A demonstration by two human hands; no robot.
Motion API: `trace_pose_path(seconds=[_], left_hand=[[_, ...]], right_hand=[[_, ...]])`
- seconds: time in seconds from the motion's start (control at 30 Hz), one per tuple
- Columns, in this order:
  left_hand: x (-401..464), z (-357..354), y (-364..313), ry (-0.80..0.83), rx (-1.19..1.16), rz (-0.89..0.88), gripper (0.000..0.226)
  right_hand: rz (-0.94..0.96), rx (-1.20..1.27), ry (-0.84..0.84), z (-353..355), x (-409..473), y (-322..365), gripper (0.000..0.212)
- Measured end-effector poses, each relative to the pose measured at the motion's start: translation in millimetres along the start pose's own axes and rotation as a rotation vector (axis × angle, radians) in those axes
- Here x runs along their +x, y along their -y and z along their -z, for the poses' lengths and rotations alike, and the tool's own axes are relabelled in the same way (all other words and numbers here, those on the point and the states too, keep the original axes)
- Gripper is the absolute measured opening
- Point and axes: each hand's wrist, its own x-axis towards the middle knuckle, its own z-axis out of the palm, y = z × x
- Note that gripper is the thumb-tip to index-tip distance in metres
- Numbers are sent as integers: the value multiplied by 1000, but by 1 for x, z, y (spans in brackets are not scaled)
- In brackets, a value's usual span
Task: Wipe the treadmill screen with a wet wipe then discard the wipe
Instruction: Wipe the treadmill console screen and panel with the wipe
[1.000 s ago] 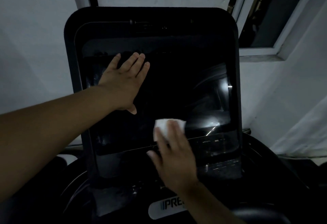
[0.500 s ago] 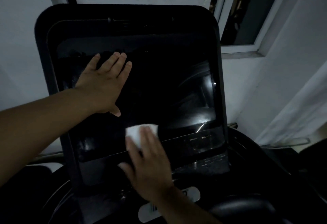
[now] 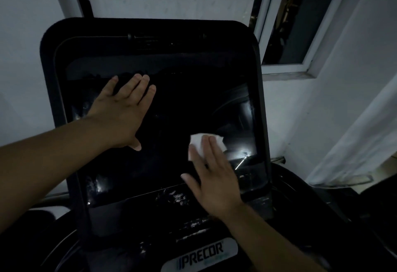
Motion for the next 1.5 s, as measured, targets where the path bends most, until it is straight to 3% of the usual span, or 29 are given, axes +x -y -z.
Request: trace_pose_path(seconds=[0.2,0.27,0.37,0.47,0.57,0.63,0.7,0.77,0.9,0.97,1.03,1.13,1.23,1.4,1.5], left_hand=[[1,-2,-1,-3,-3,2,151],[1,-3,-1,-6,-9,1,151],[3,-3,0,-13,-29,1,151],[2,-4,1,-21,-42,-4,151],[2,-5,1,-32,-37,-4,151],[2,-4,1,-35,-36,-1,152],[2,-4,1,-34,-41,2,152],[3,-5,1,-38,-45,3,152],[2,-6,3,-45,-55,5,152],[2,-5,3,-39,-48,3,152],[2,-5,1,-35,-40,2,152],[3,-6,0,-48,-28,5,153],[3,-6,-1,-51,-29,7,153],[1,-4,1,-52,-36,6,152],[-1,-3,1,-54,-41,-3,151]], right_hand=[[-347,8,23,30,62,-73,78],[-280,-1,-32,23,51,-51,76],[41,-1,3,7,7,4,69],[235,-39,62,8,6,-7,67],[142,-233,-18,18,64,-67,64],[46,-320,47,35,102,-105,68],[-90,-225,171,41,117,-111,84],[-147,-163,128,34,106,-80,81],[81,7,21,14,27,2,69],[153,-10,49,12,6,-6,67],[57,-49,27,13,0,-38,66],[-234,-35,37,19,2,-78,70],[-383,53,-9,17,2,-48,76],[78,15,80,0,-33,26,73],[-50,-36,57,2,-34,-11,71]])
